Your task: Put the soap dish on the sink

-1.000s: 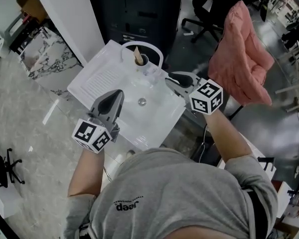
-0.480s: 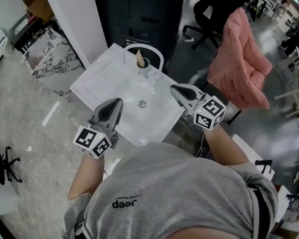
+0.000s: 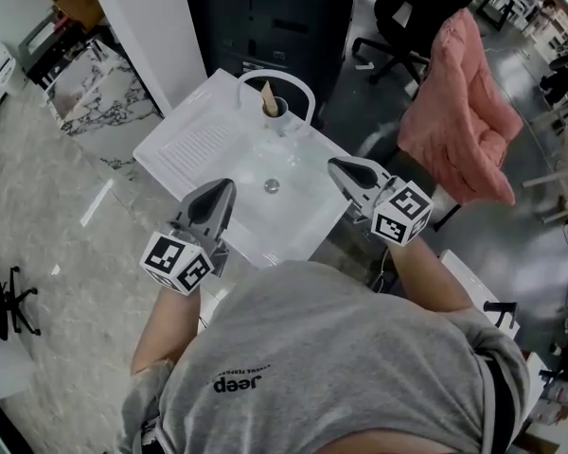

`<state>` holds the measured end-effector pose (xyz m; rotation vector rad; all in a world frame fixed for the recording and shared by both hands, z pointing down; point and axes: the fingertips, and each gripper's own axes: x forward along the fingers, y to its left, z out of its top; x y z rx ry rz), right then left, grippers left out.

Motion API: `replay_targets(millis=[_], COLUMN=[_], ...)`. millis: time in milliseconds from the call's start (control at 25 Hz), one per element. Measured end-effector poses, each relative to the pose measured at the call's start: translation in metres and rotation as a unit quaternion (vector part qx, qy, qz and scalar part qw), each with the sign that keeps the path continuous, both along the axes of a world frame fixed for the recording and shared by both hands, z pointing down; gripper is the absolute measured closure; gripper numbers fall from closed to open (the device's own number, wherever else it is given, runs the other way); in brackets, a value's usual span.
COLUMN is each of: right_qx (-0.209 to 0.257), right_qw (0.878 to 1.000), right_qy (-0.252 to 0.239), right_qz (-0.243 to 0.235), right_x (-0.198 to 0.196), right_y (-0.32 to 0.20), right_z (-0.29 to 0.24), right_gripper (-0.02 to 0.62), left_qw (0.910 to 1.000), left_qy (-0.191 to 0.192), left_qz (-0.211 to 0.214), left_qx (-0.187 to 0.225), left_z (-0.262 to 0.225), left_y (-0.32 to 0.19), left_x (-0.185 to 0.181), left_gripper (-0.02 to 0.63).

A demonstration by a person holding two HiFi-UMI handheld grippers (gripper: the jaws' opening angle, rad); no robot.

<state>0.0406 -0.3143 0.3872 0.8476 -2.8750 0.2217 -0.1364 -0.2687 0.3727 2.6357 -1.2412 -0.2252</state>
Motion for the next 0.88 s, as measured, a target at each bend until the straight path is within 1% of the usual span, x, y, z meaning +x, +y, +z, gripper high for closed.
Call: replay_targets(millis=[880], right_qx=[0.0], right_qw=[1.0], right_qy=[0.005], right_qz=[-0.001], right_x=[0.0027], right_y=[0.002], right_z=[0.0022], right_gripper=[0.54], left_qw=[1.0], left_qy=[0.003], left_qz=[-0.003], left_qx=[-0.002], left_z=[0.0022], left_y=[0.006], left_x=[0.0002], left_gripper=[0.592])
